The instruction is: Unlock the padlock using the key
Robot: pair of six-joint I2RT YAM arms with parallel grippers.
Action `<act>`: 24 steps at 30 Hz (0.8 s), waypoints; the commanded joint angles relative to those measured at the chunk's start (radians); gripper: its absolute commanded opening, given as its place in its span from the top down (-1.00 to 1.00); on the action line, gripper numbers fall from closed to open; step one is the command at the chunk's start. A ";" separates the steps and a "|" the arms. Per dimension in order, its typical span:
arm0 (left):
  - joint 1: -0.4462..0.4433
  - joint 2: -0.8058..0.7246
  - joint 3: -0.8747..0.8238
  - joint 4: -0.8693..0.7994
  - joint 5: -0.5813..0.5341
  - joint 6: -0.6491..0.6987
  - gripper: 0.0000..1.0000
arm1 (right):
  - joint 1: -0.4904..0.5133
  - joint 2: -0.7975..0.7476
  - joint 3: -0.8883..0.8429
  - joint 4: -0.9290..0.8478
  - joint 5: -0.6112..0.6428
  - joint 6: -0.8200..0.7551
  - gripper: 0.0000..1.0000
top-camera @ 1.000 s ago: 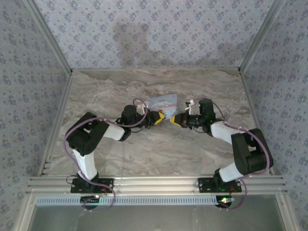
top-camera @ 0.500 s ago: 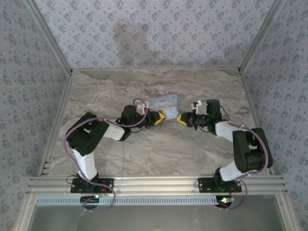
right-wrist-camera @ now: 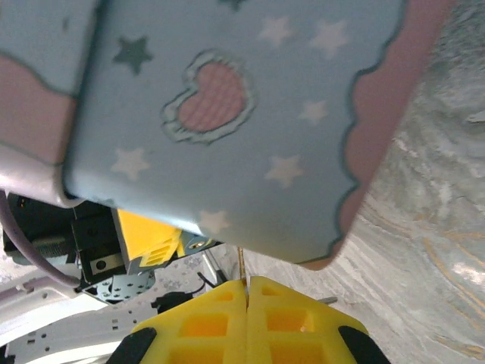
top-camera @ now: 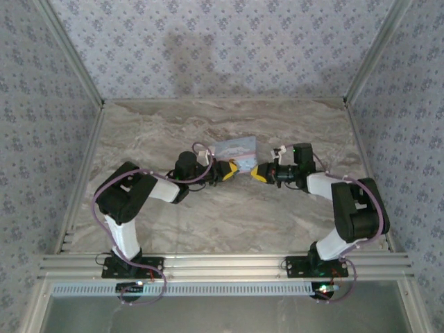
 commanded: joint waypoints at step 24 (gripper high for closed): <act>-0.008 0.001 -0.003 0.091 0.047 0.015 1.00 | 0.054 0.000 0.049 -0.004 -0.033 0.001 1.00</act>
